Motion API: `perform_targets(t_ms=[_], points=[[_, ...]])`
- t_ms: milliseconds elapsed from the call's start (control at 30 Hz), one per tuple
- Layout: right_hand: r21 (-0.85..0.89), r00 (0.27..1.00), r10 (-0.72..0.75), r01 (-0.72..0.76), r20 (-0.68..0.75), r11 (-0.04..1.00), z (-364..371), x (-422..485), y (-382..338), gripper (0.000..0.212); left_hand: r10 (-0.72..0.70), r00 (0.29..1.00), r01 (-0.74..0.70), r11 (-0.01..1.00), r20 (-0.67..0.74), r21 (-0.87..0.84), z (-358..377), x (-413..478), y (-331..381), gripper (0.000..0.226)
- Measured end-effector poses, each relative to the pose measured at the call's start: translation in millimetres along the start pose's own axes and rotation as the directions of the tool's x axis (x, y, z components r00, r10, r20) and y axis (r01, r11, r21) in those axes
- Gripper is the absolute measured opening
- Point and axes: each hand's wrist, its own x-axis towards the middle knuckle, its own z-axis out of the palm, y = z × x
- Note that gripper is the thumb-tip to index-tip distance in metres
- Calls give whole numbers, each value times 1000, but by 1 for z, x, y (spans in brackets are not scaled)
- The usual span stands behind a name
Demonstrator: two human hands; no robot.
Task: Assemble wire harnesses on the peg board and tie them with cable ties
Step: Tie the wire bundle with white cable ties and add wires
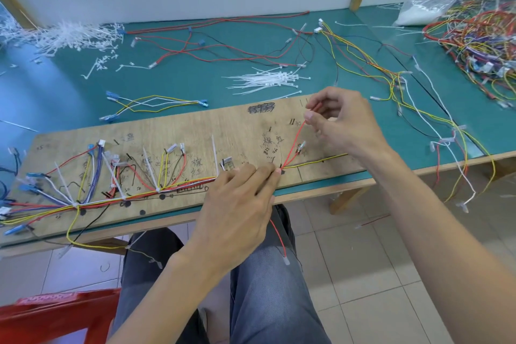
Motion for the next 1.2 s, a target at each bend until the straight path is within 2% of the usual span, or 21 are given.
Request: perform_targets(t_ms=[167, 367, 633, 733, 867, 933, 1000, 1067, 1133, 1200], points=[[-28, 998, 55, -54, 39, 998, 18, 21, 8, 15, -6, 999, 6, 1000, 46, -9, 1, -1, -2, 49], [87, 994, 95, -99, 53, 991, 18, 28, 14, 17, -18, 998, 19, 1000, 54, -20, 1, 0, -3, 49], [81, 959, 275, -281, 74, 956, 25, 43, 13, 14, -26, 996, 28, 999, 90, -22, 0, 3, -5, 49], [48, 943, 329, -331, 52, 942, 28, 51, 12, 18, -29, 995, 31, 999, 96, -28, -4, 5, -5, 48], [-72, 947, 321, -318, 22, 945, 33, 55, 9, 19, -17, 996, 22, 998, 91, -52, -9, 7, -7, 47], [-170, 962, 269, -271, -33, 947, 33, 51, 5, 18, -9, 996, 15, 998, 89, -66, -11, 9, -8, 45], [-287, 981, 76, -126, -179, 949, 32, 35, -4, 18, -3, 995, 10, 997, 95, -74, -12, 10, -9, 47], [-235, 945, -140, 70, -296, 969, 33, -5, -15, 8, -2, 994, 11, 996, 106, -85, -12, 11, -9, 50], [-184, 943, -213, 169, -255, 968, 41, -64, -17, 29, 9, 994, 2, 995, 113, -99, -12, 11, -11, 50], [-257, 975, -179, 140, -134, 956, 50, -126, -8, 43, 21, 993, -8, 994, 117, -111, -12, 11, -12, 51]])
